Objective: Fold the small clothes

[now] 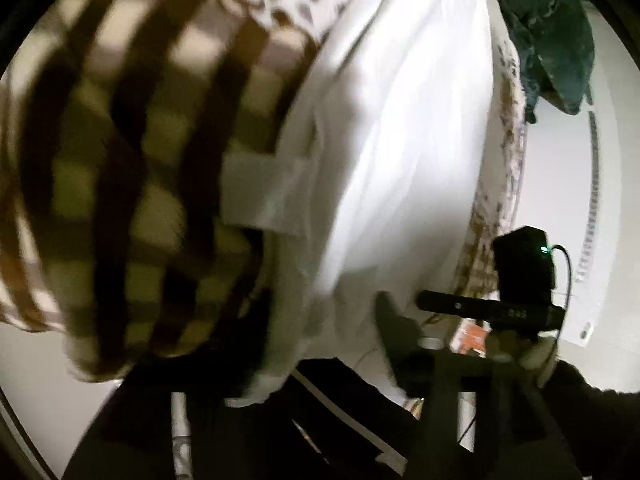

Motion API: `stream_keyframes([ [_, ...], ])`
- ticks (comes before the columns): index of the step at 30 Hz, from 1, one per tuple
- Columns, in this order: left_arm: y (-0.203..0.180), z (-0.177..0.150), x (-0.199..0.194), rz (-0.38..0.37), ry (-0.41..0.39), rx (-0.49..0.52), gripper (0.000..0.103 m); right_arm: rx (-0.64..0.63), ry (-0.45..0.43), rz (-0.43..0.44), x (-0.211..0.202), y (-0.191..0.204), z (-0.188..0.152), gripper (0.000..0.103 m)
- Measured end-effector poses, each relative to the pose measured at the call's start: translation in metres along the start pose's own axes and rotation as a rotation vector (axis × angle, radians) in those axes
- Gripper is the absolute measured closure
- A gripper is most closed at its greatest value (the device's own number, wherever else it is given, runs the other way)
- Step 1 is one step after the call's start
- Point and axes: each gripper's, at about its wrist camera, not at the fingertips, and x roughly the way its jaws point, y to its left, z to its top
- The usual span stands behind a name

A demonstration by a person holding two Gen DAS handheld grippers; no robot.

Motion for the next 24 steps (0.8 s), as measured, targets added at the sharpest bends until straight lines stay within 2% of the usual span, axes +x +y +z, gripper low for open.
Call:
stream_keyframes([
  [3, -0.005, -0.002, 0.012, 0.006, 0.003, 0.02, 0.05, 0.009, 0.012, 0.037, 0.012, -0.004, 0.002, 0.07],
  [5, -0.006, -0.006, 0.008, 0.025, -0.019, 0.023, 0.053, 0.018, 0.015, 0.06, 0.017, -0.006, 0.002, 0.07],
  [7, -0.006, -0.01, 0.005, 0.069, -0.03, 0.029, 0.093, 0.009, 0.006, 0.062, 0.019, -0.004, 0.0, 0.075],
  [8, -0.005, -0.012, 0.003, 0.083, -0.032, 0.011, 0.098, 0.003, -0.001, 0.057, 0.018, -0.002, -0.002, 0.093],
  [9, -0.002, -0.013, -0.001, 0.073, -0.042, -0.007, 0.098, 0.004, 0.0, 0.066, 0.019, 0.002, -0.005, 0.098],
  [13, -0.014, -0.017, -0.023, 0.038, -0.064, -0.057, 0.098, -0.003, -0.015, 0.114, 0.001, 0.013, -0.013, 0.099],
  [14, -0.008, -0.023, -0.036, 0.02, -0.065, -0.06, 0.098, -0.007, -0.023, 0.136, -0.009, 0.019, -0.017, 0.099],
  [18, -0.03, -0.018, -0.07, -0.065, -0.098, -0.1, 0.098, -0.019, -0.063, 0.228, -0.049, 0.036, -0.022, 0.099],
  [21, -0.055, 0.003, -0.1, -0.128, -0.153, -0.088, 0.098, -0.057, -0.108, 0.283, -0.091, 0.045, -0.011, 0.099],
  [24, -0.076, 0.038, -0.118, -0.183, -0.199, -0.068, 0.098, -0.103, -0.165, 0.322, -0.12, 0.073, 0.019, 0.099],
])
